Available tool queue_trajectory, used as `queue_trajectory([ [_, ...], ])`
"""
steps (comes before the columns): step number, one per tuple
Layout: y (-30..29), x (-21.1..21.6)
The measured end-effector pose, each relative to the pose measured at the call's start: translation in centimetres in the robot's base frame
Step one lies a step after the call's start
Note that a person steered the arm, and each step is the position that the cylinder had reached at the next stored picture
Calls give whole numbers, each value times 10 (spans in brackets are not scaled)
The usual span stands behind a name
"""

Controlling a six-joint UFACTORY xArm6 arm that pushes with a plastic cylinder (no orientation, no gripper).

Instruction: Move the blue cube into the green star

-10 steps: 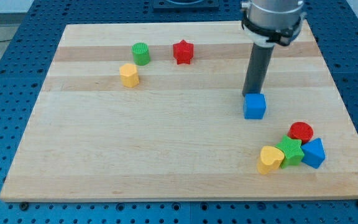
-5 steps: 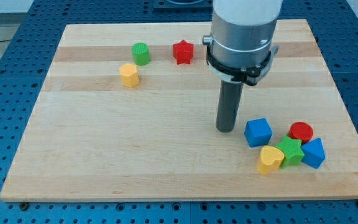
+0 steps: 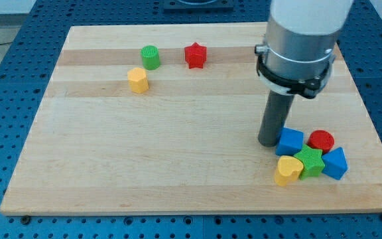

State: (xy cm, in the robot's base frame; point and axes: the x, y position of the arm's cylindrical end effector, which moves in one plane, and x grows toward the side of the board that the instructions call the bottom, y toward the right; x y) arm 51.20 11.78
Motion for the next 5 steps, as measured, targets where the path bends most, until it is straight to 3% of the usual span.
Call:
queue_trajectory([
  [1, 1, 1],
  [2, -35, -3],
  [3, -104, -4],
  [5, -303, -35],
])
